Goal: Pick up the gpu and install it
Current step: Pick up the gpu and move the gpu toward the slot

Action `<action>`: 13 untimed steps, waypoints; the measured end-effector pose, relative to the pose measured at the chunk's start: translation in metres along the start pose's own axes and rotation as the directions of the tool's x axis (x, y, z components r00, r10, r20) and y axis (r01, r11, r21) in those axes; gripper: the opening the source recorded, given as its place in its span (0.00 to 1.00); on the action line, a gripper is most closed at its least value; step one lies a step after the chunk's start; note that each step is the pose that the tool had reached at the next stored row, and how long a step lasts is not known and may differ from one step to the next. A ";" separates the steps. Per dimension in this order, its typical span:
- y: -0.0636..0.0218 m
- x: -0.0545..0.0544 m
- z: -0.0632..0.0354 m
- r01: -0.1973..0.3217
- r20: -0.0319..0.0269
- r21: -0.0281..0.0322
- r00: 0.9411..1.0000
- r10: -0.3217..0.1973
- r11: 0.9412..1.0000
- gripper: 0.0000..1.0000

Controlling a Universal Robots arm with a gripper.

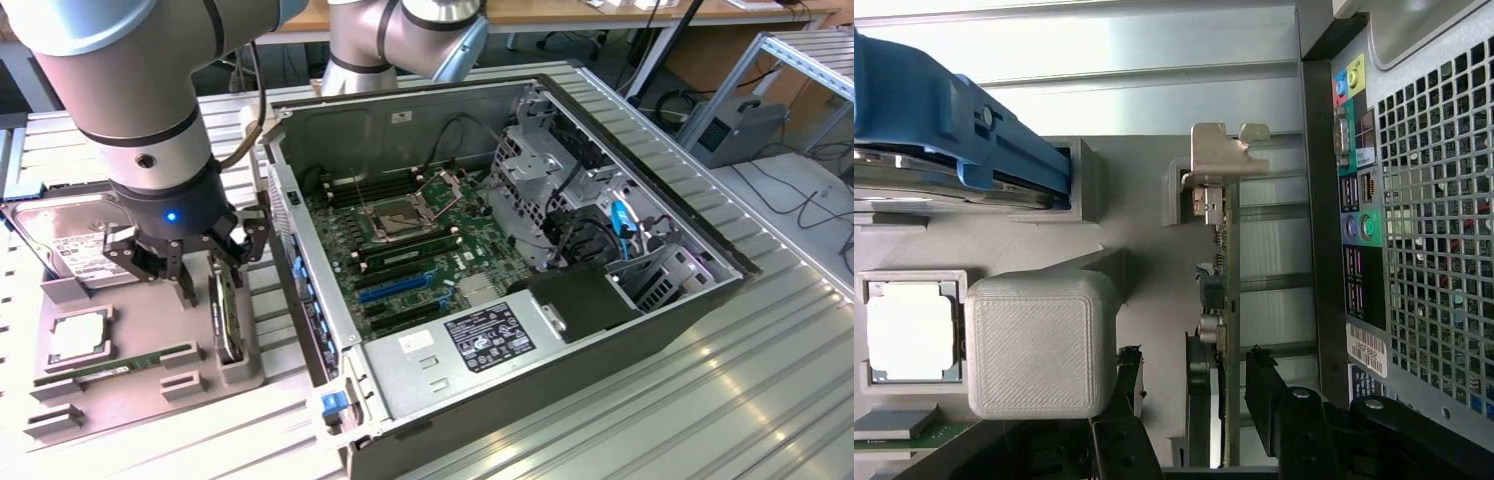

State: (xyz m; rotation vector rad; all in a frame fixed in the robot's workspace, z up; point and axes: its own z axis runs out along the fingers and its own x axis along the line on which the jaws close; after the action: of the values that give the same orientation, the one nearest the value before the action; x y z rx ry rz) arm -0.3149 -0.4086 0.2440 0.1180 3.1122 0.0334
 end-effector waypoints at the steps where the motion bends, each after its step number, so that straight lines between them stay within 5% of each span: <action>1: 0.0000 0.000 0.0000 0.000 0.000 0.000 1.000 0.000 1.000 0.54; 4: 0.0000 0.000 0.0000 0.000 0.000 0.000 1.000 0.000 1.000 0.46; 7: 0.0000 0.000 0.0000 0.000 0.000 0.000 1.000 0.000 1.000 0.28; 13: 0.0000 0.000 0.0000 0.000 0.000 0.000 1.000 0.000 1.000 0.27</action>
State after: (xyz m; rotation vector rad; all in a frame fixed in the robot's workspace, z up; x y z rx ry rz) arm -0.3149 -0.4086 0.2440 0.1181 3.1122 0.0335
